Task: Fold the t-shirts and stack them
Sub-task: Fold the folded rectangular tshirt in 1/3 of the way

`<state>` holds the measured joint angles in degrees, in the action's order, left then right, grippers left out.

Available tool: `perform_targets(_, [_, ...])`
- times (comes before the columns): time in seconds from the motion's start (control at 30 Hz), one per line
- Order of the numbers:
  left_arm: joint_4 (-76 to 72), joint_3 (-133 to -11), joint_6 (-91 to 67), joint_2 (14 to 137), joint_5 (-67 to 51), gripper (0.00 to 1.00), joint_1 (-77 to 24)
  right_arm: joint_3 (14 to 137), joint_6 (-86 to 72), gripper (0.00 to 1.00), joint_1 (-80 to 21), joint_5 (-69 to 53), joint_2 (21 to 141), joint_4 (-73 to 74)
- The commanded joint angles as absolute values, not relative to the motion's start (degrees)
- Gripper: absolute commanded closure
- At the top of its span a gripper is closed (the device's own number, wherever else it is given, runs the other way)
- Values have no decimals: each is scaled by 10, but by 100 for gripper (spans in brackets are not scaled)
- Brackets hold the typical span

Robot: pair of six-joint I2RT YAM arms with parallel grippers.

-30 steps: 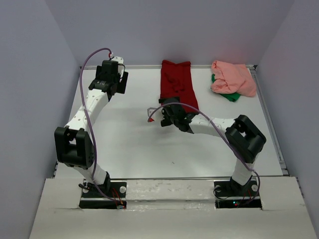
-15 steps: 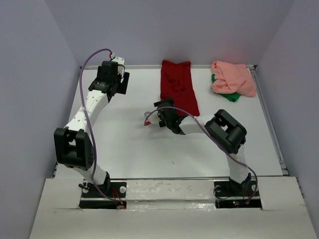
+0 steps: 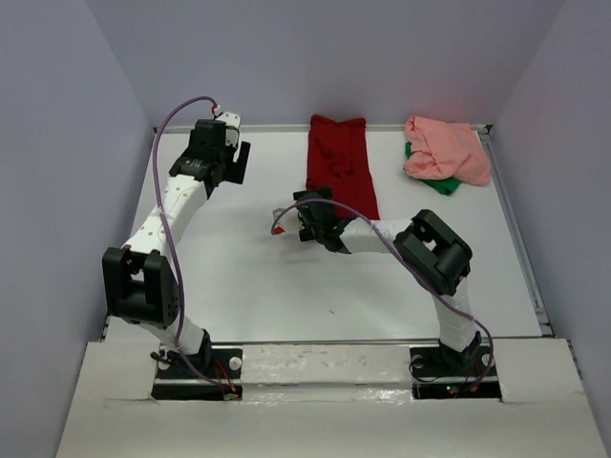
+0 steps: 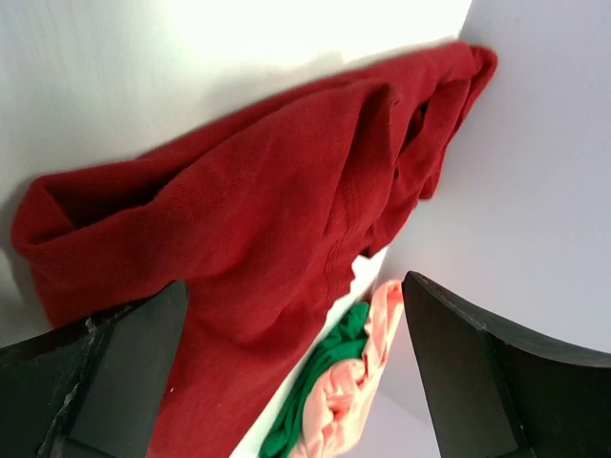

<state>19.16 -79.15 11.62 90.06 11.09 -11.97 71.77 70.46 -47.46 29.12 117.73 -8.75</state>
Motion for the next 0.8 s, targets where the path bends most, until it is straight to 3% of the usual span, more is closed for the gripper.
perform_targets(0.0, [198, -830, 113, 899, 105, 1, -129, 799, 703, 0, -472, 305, 1151, -66])
perform_targets(0.3, [200, -835, 120, 892, 120, 1, -147, 936, 758, 0, -416, 348, 1170, -85])
perform_targets(0.77, [202, -816, 126, 905, 93, 1, -194, 881, 726, 0, -302, 364, 1155, -102])
